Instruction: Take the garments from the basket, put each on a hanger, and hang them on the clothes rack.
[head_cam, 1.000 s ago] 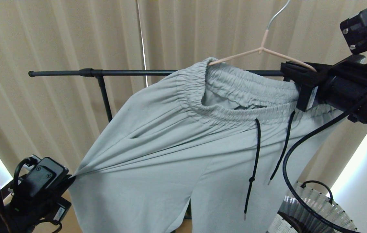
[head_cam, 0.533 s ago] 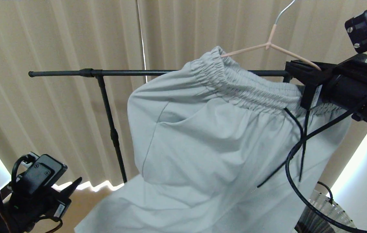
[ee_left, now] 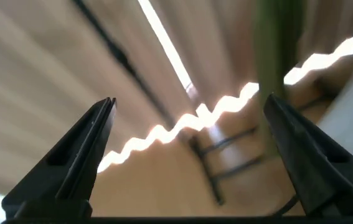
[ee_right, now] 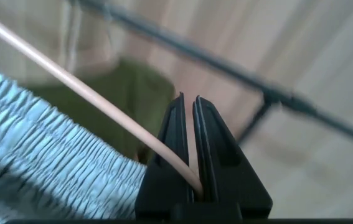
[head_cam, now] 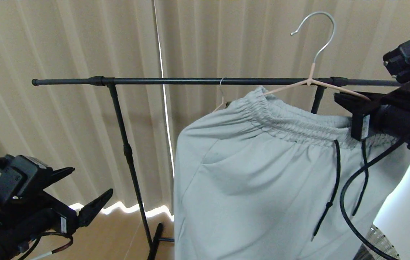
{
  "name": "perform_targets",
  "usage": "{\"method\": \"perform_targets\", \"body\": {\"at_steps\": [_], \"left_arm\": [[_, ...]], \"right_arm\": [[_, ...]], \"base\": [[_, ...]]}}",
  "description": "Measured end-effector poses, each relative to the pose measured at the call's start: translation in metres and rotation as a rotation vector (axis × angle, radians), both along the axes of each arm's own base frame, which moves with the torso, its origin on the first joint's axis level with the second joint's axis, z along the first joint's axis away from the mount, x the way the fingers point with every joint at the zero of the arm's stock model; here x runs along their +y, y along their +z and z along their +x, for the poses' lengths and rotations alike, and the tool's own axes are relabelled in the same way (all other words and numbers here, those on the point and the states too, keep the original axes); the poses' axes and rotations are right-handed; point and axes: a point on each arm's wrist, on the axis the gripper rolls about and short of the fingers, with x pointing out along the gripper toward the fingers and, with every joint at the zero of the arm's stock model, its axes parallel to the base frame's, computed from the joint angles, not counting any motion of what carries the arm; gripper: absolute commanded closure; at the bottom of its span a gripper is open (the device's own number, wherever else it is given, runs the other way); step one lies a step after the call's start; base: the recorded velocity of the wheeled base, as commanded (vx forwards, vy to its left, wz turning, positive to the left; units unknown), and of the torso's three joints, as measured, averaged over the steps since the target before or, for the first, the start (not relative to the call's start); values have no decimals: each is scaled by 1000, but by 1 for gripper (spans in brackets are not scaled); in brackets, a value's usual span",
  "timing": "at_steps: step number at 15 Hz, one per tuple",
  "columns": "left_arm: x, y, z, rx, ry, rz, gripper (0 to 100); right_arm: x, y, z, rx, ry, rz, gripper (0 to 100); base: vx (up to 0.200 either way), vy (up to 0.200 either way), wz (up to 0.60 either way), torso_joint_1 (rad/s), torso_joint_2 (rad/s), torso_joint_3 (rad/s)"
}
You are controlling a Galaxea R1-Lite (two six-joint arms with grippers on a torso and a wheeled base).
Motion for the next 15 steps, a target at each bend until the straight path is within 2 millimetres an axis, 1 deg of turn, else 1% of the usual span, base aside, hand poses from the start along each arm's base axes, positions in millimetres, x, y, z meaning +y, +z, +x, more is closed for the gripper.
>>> {"method": "perform_targets", "body": {"at_steps": [1,3,7,10,15], "left_arm": [[-1,7,-1,-23,-17,-53,0],[-3,15,-9,-39,-63,-135,0],[-5,21,-14,-74,-86,-153,0],[-4,23,-16,-83,-85,-153,0],[-3,24,-18,-96,-78,-155,0]], "right_arm": [[-8,-3,-4,45,-35,-19,100],[-24,-5,-17,121,-120,-50,100],[-55,-13,-45,278,-343,-121,100],[-66,-15,-61,314,-521,-170,100],[-74,-19,-78,306,-588,-166,100]], "base": [[0,0,0,0,0,0],[0,0,0,0,0,0],[0,0,0,0,0,0],[0,0,0,0,0,0],[0,0,0,0,0,0]]}}
